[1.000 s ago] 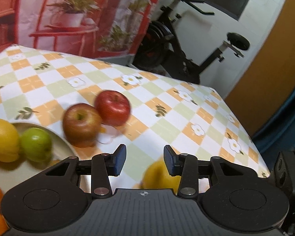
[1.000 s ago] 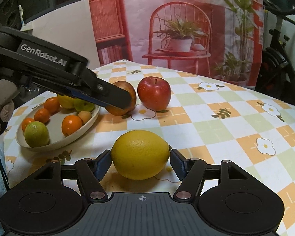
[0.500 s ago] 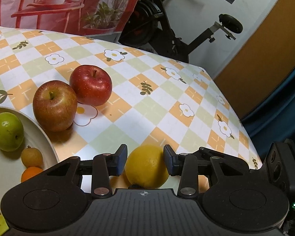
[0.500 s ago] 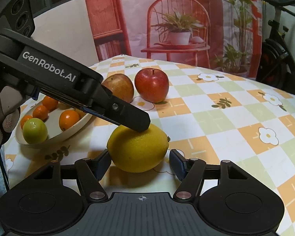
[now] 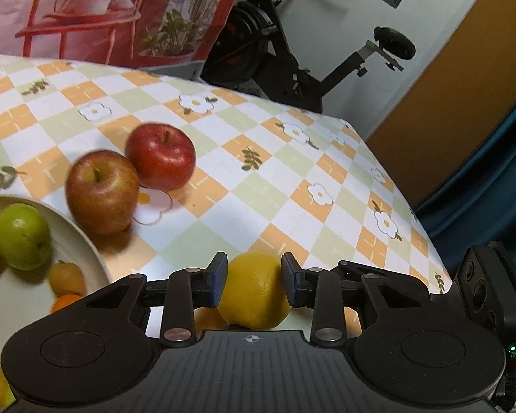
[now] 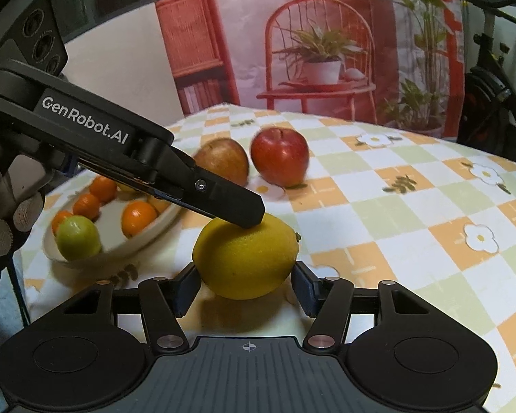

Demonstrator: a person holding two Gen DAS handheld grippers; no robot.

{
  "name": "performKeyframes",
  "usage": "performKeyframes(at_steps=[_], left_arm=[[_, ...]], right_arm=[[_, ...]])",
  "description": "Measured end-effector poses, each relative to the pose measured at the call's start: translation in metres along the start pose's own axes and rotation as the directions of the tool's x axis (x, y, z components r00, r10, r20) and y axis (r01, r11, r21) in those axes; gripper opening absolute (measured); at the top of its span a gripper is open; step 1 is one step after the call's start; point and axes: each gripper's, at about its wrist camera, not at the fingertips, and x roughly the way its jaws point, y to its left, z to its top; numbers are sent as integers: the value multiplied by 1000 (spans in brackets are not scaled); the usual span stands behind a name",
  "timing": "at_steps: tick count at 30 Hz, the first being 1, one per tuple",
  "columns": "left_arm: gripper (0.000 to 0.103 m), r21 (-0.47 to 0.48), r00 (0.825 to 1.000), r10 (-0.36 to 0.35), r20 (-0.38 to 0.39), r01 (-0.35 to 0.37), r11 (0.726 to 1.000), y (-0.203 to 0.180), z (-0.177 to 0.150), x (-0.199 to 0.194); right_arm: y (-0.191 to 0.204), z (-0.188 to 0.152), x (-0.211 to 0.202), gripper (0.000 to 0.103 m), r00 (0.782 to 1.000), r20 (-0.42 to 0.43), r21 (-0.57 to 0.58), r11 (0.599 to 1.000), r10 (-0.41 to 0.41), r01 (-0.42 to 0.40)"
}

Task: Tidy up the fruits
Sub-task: 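Carry the lemon with both grippers over the plate and lower it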

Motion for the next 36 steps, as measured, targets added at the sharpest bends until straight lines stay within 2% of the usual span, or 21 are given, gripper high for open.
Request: performKeyframes(at_steps=[8, 16, 23, 29, 36], left_arm=[[36, -24, 993, 58, 98, -56, 998, 18, 7, -56], [36, -86, 978, 150, 143, -139, 987, 59, 6, -105], [36, -152, 973, 198, 123, -178, 972, 93, -5, -116], [36, -203, 969, 221, 115, -194, 960, 114, -8, -116], [36, -197, 966, 238, 97, -216, 956, 121, -13, -115]], right_arm=[[33, 39, 8, 54, 996, 40, -103, 992, 80, -76], [87, 73, 42, 54, 984, 5, -215, 961, 179, -173], [120, 81, 81, 54, 971, -92, -241, 941, 221, -237], [130, 83, 104, 54, 962, -151, -224, 940, 228, -258], [135, 81, 120, 55, 952, -198, -216, 938, 231, -273]])
